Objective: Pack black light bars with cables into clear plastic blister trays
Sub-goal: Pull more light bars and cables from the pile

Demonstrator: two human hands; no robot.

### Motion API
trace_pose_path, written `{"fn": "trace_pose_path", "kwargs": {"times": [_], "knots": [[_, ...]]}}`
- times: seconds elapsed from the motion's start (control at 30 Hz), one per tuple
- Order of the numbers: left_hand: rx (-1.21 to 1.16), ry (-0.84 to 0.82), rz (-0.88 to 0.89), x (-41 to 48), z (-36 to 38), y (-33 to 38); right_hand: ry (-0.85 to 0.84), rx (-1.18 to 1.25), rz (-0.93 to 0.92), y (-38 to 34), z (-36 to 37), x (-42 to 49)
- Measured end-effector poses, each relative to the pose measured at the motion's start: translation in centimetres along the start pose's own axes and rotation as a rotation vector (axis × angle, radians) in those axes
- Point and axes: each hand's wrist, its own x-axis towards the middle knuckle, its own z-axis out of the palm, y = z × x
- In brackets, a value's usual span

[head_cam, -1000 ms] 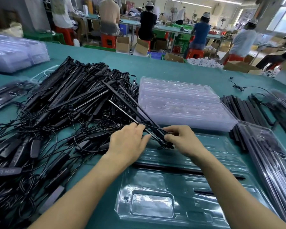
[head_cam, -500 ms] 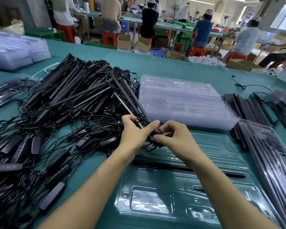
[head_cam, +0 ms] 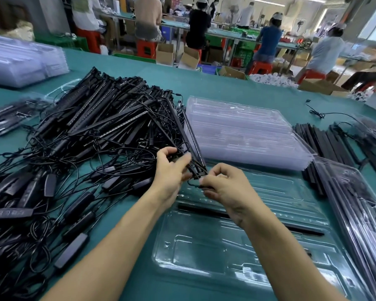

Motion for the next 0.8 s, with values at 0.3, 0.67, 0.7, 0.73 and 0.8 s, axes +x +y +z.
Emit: {"fn": "trace_pose_path", "kwargs": {"times": [0.3,0.67,0.7,0.73,0.8], "knots": [[-0.117,-0.019,-0.068,-0.7,0.7,0.6,0.205,-0.051,-0.158,2.7,1.8,-0.5],[-0.154,-0.072,-0.133,-0.6,-0.5,1.4,0.108,0.298,-0.152,2.6,0.5,0.0],[-0.135,-0.097,-0.153,-0.7,-0.8,1.7,0.125,0.304,-0.137,2.5,0.3,0.4],[-0.106,-0.122,-0.17,-0.7,-1.1,2.0,0.143,0.296,-0.132,2.3,0.2,0.9],[-0.023,-0.167,-0.199,-0.9,-2.0,2.7,0.166,0.271,-0.13,1.5,-0.1,2.2]]}}
